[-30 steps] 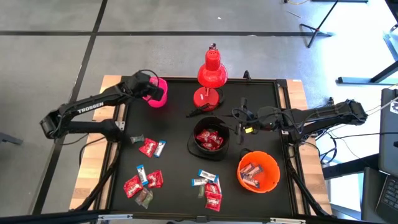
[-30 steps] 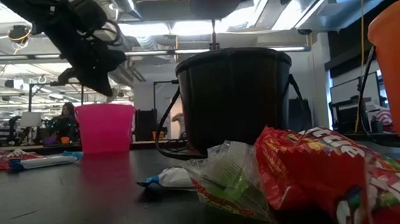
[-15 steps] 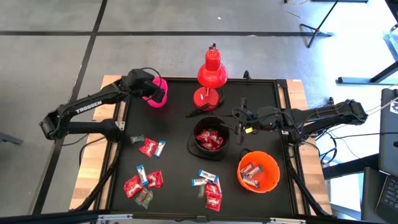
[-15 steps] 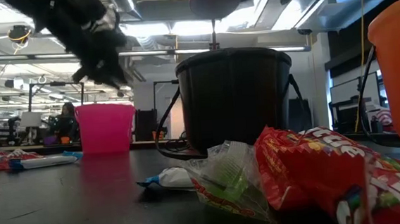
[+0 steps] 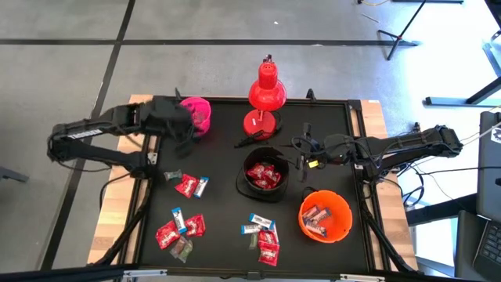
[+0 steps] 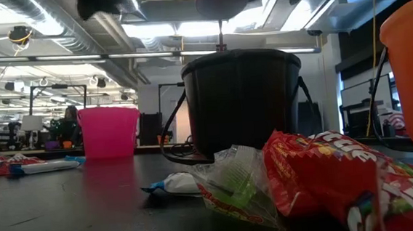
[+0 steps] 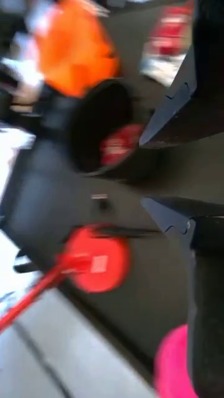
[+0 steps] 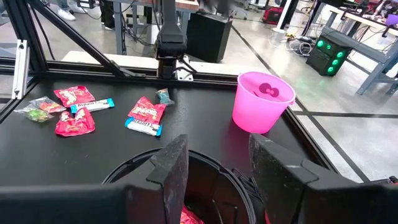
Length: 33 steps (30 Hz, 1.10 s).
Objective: Organize candy in baskets
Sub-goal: Put the blue gummy into the pink bucket
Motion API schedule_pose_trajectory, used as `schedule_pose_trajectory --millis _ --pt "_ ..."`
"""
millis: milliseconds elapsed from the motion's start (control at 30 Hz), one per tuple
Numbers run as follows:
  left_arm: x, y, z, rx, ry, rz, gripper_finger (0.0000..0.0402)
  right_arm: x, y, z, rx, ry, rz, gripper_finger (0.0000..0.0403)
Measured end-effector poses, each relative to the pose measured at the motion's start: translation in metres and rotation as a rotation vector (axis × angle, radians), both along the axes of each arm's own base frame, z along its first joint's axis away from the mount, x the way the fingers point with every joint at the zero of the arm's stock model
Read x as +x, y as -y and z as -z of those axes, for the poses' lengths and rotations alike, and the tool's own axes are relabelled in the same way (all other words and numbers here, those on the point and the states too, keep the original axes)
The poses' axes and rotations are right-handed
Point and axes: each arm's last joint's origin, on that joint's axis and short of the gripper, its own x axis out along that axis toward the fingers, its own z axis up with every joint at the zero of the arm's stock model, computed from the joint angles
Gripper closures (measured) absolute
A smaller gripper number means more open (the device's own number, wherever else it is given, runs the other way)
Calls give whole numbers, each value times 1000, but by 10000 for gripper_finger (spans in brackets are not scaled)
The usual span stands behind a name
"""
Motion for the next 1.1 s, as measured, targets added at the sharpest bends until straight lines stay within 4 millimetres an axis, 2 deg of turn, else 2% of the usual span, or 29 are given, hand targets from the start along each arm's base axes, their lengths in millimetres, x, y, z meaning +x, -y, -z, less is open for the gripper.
schedule_pose_trajectory --millis 200,333,400,467,633,800,867,1100 --pt "-25 26 28 -175 -397 -98 276 0 0 0 0 0 0 235" --pt "-34 37 42 -303 -571 -284 276 0 0 0 0 0 0 235" --pt "-34 39 53 -358 -615 -382 276 0 0 0 0 0 0 235" --pt "-31 42 70 -393 -661 -400 276 0 0 0 0 0 0 235" --pt "-28 47 126 -494 -763 -391 276 0 0 0 0 0 0 235" --pt "-29 48 176 -649 -823 -483 277 0 0 0 0 0 0 235" --pt "-29 48 188 -653 -819 -502 277 0 0 0 0 -1 0 235" --pt "-24 45 202 -555 -826 -623 277 -1 0 2 -3 -21 0 235"
